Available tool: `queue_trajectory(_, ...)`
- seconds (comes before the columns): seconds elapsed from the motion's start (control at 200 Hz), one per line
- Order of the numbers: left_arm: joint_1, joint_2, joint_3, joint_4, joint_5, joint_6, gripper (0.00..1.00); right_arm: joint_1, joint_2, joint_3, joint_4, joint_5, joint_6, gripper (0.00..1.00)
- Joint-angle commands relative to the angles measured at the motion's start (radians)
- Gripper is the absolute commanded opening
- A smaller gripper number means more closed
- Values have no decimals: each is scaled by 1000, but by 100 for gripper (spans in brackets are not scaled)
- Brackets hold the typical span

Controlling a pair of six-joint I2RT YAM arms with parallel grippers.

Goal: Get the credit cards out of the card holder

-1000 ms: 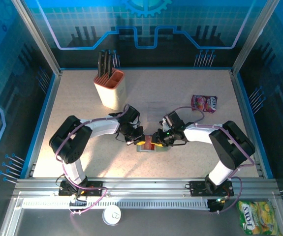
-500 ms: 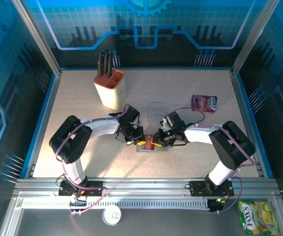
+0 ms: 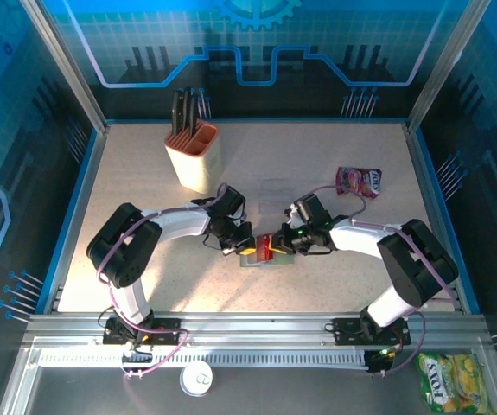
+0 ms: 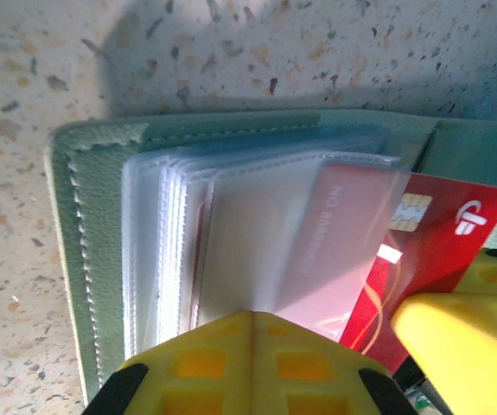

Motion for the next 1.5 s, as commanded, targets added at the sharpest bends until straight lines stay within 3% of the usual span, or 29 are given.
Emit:
queue_trajectory(0.0, -7, 26, -10, -41, -16, 13, 0, -35, -38, -4, -73, 27, -45, 8)
queue_trajectory(0.35, -7, 12, 17, -41, -28, 15, 1, -71, -105, 63, -234, 42, -223, 6)
queue_trajectory(0.705, -6, -24, 33, -35, -32, 9, 6, -69, -60, 289, -585, 188, -811, 0)
queue_trajectory(0.955, -1, -80, 11, -7, -57, 1, 11, -70, -5, 449, -689, 314, -1144, 0)
queue_trajectory(1.095, 6, -101, 10, -29, -65, 9, 11, -69, 56, 588, -806, 251, -1397, 0)
queue_trajectory(1.341, 37, -143, -28, -43, -93, 17, 12, -71, 195, 807, -943, 281, -1666, 0)
queue_trajectory(1.496, 49, -171, -51, -45, -97, 15, 11, -92, 295, 962, -1013, 273, -1751, 0)
